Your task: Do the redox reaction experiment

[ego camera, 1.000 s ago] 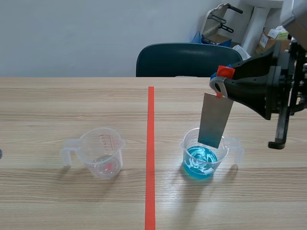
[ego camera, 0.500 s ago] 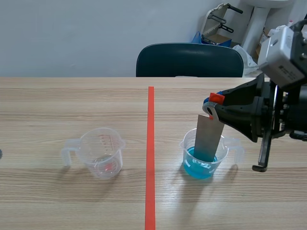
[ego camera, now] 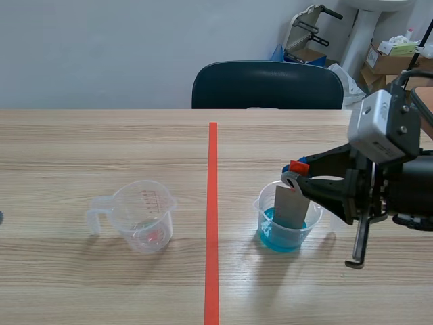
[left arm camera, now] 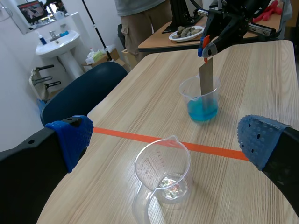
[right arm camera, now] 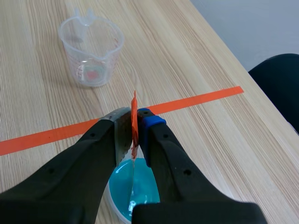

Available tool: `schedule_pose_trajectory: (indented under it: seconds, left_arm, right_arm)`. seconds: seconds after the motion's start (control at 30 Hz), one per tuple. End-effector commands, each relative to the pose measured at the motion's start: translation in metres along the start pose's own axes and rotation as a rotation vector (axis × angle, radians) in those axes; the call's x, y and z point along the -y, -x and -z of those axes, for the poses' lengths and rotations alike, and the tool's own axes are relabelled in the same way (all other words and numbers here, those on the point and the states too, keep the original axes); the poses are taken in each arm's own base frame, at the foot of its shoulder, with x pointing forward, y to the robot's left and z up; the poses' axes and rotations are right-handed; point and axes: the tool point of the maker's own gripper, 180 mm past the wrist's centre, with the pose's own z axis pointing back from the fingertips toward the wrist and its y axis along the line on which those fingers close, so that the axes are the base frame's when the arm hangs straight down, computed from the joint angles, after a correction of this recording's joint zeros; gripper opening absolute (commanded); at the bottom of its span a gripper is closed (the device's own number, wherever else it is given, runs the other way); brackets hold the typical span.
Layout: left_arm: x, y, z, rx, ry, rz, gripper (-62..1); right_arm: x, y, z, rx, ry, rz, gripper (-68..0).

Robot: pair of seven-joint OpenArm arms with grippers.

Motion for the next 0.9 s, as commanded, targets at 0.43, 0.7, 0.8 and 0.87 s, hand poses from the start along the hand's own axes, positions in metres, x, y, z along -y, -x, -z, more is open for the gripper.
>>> schedule_pose_trajectory:
  seconds: [0.43, 0.7, 0.8, 0.87]
  left_arm:
    - [-0.0019, -0.0082, 0.0027, 0.04, -0.011, 0.003, 1.4]
    - [-0.0019, -0.0082, 0.0027, 0.04, -0.011, 0.003, 1.4]
    - [-0.0019, -0.0082, 0.0027, 0.04, -0.011, 0.003, 1.4]
    - [-0.0019, -0.0082, 0.0027, 0.04, -0.011, 0.003, 1.4]
  right_arm:
    - [0.0036, -0.0005, -0.0003, 0.003, -0.004, -0.018, -66.7]
    - [0.0036, -0.0005, -0.0003, 0.003, -0.004, -0.018, -66.7]
    - [0.0036, -0.0005, -0.0003, 0.003, -0.004, -0.018, -66.7]
    - [0.0036, -0.0005, -0.0003, 0.003, -0.004, -0.018, -66.7]
